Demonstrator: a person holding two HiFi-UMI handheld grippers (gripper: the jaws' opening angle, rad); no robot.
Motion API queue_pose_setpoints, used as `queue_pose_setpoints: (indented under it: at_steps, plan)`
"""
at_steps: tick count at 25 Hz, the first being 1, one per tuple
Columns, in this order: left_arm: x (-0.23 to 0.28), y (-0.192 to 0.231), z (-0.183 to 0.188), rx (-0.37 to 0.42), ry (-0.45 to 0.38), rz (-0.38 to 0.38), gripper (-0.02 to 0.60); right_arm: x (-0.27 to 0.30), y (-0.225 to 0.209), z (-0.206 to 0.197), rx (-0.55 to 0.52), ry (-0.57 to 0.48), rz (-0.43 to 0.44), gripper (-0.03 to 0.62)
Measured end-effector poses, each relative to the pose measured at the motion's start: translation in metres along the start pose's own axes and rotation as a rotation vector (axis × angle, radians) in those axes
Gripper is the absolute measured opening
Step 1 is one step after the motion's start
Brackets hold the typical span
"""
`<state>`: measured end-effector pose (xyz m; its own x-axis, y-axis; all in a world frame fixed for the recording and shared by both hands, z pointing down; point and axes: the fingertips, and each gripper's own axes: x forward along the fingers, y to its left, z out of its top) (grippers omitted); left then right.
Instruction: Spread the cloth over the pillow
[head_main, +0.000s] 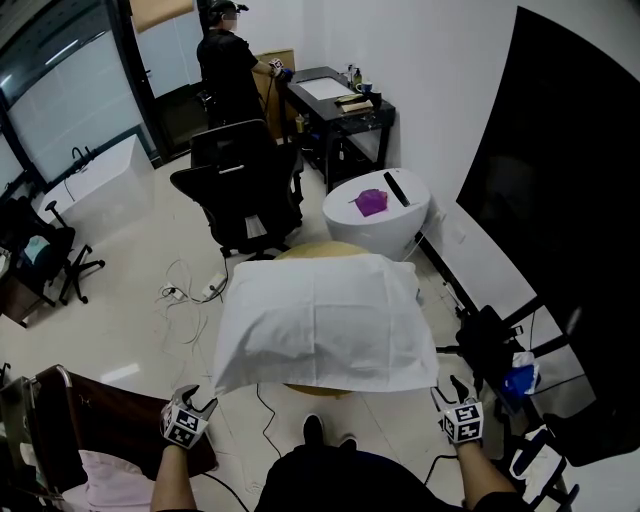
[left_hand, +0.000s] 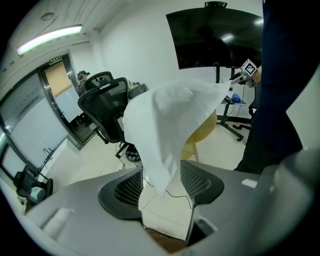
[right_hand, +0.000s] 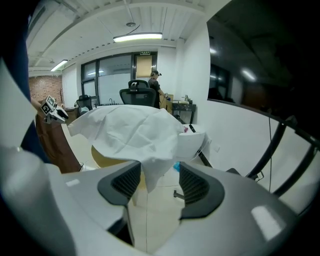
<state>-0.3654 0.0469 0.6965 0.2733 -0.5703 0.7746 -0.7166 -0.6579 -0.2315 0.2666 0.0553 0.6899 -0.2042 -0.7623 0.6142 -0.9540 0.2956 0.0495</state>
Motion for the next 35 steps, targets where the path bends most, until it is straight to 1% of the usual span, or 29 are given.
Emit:
queue_pose_setpoints:
  at_steps: [4,8,11,16,20,23,27,32,35]
  plan:
    - [-0.017,-0.005,0.029,0.018,-0.073,0.008,0.235,-0.015,0.0,0.014,-0.005,-0.049,0.013,0.253]
    - [-0.036,-0.014,0.071,0.042,-0.175,0.007,0.235,-0.036,-0.006,0.032,-0.02,-0.113,0.014,0.253]
    - [-0.04,-0.027,0.111,0.105,-0.239,-0.002,0.235,-0.043,-0.01,0.051,-0.021,-0.169,0.012,0.253]
    - [-0.044,-0.036,0.189,0.225,-0.341,-0.01,0.235,-0.042,-0.009,0.098,-0.013,-0.274,0.034,0.252]
    - [-0.037,-0.027,0.25,0.299,-0.398,-0.007,0.233,-0.024,-0.011,0.129,0.005,-0.307,0.072,0.245]
    - [-0.027,-0.02,0.293,0.345,-0.439,-0.03,0.222,-0.009,-0.018,0.153,0.01,-0.321,0.083,0.239]
    - [-0.006,-0.008,0.346,0.394,-0.493,-0.079,0.221,0.018,-0.036,0.189,-0.004,-0.326,0.055,0.233]
    - [0.031,0.001,0.408,0.458,-0.536,-0.159,0.218,0.06,-0.074,0.227,0.017,-0.315,0.011,0.221]
    - [0.048,0.0,0.438,0.496,-0.547,-0.195,0.215,0.082,-0.095,0.246,0.01,-0.299,-0.023,0.213]
